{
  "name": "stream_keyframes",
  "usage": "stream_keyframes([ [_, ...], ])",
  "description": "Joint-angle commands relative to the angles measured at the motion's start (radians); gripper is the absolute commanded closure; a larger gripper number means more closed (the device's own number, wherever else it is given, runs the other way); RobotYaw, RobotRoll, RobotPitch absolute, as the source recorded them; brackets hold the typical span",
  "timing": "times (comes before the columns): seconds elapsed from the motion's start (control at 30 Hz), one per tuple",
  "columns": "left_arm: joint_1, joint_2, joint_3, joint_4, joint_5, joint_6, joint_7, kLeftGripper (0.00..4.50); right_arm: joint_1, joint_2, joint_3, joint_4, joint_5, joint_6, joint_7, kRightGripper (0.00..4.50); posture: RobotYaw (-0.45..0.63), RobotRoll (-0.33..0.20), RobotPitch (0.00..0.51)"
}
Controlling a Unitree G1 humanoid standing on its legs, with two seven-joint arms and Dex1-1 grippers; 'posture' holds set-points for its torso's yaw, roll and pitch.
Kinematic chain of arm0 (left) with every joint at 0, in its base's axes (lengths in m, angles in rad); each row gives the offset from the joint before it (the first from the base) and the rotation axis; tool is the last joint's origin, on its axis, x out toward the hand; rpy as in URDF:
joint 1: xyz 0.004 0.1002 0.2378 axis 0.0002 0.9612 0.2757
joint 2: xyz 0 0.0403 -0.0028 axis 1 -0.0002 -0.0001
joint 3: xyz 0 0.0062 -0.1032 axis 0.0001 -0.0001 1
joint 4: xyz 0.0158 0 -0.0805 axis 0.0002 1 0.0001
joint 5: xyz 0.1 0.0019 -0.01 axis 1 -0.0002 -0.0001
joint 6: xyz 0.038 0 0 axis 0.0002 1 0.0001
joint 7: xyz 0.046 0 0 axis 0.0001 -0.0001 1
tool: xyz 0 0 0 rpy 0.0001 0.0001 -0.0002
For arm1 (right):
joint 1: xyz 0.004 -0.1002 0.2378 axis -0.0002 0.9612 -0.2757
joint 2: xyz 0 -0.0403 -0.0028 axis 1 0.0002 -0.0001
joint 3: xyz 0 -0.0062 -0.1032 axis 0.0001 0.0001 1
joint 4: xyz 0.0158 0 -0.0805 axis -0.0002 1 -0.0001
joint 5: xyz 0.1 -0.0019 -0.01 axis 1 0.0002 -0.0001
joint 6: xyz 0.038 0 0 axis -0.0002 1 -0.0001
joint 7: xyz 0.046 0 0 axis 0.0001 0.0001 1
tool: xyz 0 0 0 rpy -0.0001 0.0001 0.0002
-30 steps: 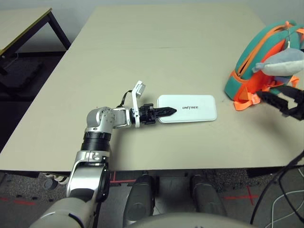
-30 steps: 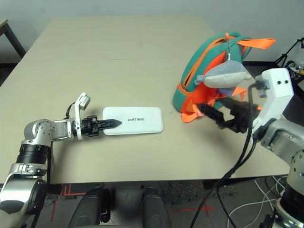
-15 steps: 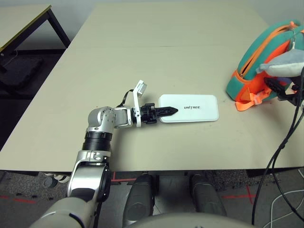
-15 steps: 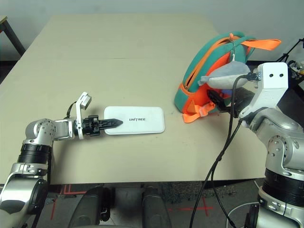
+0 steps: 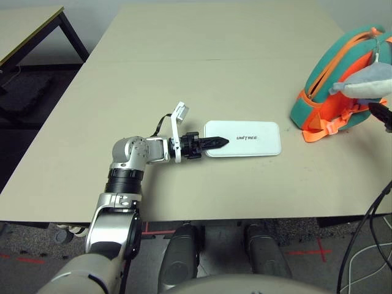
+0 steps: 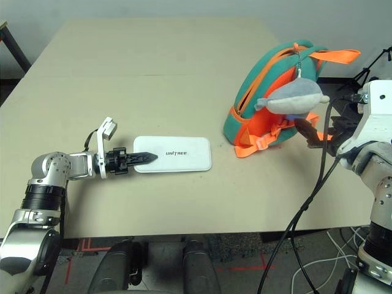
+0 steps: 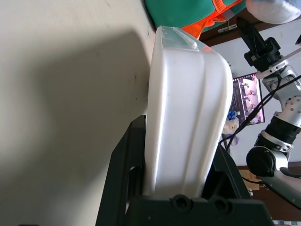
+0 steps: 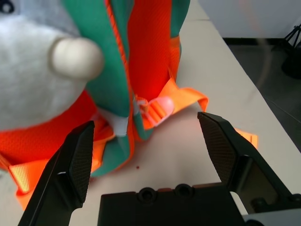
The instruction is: Put the pencil case into the backpack and zip it.
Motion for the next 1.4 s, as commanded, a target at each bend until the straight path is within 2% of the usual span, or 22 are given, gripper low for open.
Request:
stream_keyframes([
  [0.03,0.009,0.014,-0.029,0.026,0.052,-0.023,0.029,3.08,-0.036,0.033,0.04,0.06,-0.009,-0.053,0.014,0.0,-0.02,0.0,0.114],
  [0.43,0.019,0.027,-0.019,0.014,0.053,-0.033,0.035,3.08,-0.171,0.08,0.138,0.269,-0.07,-0.219,0.049,0.0,0.03,0.0,0.098],
  [0.47,0.021,0.026,-0.016,0.012,0.052,-0.032,0.037,3.08,-0.181,0.084,0.137,0.284,-0.072,-0.23,0.046,0.15,0.03,0.0,0.097],
  [0.53,0.025,0.026,-0.015,0.008,0.051,-0.033,0.038,3.08,-0.193,0.087,0.137,0.306,-0.079,-0.246,0.045,0.53,0.03,0.0,0.097],
  [0.9,0.022,0.01,-0.019,0.02,0.053,-0.046,0.044,3.08,-0.216,0.081,0.146,0.351,-0.093,-0.286,0.063,4.02,0.01,0.0,0.104],
  [0.97,0.021,0.007,-0.023,0.026,0.056,-0.052,0.042,3.08,-0.216,0.081,0.149,0.337,-0.091,-0.279,0.069,4.46,0.01,0.0,0.104],
  [1.0,0.02,0.007,-0.024,0.029,0.058,-0.055,0.041,3.08,-0.212,0.077,0.15,0.312,-0.081,-0.257,0.077,4.48,0.01,0.0,0.102],
  [1.1,0.014,0.008,-0.027,0.042,0.064,-0.064,0.036,3.08,-0.187,0.043,0.146,0.182,-0.022,-0.143,0.124,4.48,0.0,0.0,0.098],
  [1.23,0.005,0.017,-0.033,0.062,0.07,-0.074,0.027,3.08,-0.15,0.004,0.085,-0.072,0.146,0.093,0.162,4.48,-0.04,0.0,0.096],
  [1.4,-0.01,0.038,-0.075,0.108,0.097,-0.099,-0.009,3.08,-0.138,-0.092,-0.091,-0.343,0.458,0.417,0.197,4.48,-0.11,0.0,0.094],
])
